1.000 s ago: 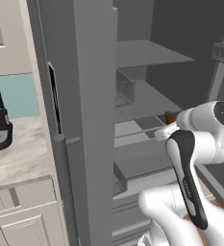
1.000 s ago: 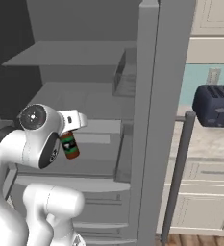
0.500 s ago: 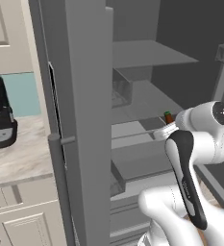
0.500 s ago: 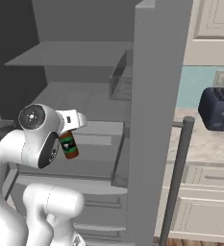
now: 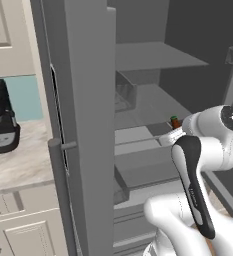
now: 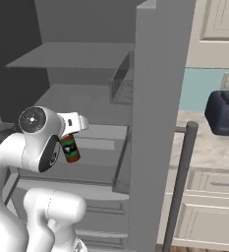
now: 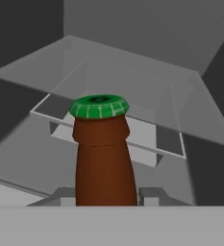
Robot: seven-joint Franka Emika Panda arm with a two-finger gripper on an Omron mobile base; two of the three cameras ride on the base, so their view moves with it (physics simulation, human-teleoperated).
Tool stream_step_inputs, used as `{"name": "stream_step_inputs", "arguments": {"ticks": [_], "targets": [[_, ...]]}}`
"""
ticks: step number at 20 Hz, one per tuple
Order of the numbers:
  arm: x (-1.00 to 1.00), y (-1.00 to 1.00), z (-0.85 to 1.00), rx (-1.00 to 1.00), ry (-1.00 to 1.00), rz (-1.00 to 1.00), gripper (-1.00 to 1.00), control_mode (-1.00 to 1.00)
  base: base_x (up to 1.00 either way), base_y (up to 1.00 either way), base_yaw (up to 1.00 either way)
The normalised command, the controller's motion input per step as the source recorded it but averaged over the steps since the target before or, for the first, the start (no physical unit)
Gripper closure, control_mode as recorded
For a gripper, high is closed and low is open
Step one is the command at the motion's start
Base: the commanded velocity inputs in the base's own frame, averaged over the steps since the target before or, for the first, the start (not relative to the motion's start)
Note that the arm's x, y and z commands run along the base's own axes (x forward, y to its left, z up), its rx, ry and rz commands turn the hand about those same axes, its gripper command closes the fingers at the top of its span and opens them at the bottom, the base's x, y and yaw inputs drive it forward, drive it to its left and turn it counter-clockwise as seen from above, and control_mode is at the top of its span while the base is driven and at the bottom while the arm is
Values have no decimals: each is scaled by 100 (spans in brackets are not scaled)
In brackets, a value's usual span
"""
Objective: Place the beer on the top shelf of the fridge to keep it out of children's reach, and place the mango and sweet potato on lower shelves for easy access.
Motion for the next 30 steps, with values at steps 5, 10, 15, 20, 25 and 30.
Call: {"name": "stream_step_inputs", "arguments": {"ticks": [5,10,15,20,25,30], "targets": [[0,0,0,0,0,0,100,100,82,0,19],[0,0,0,0,0,0,100,100,77,0,32],[0,0,0,0,0,0,100,100,37,6,12],[5,1,0,0,-1,-2,100,-100,0,0,0],[0,0,41,2,-12,-3,100,-100,0,0,0],[-1,11,74,0,-21,0,100,-100,0,0,0]]}}
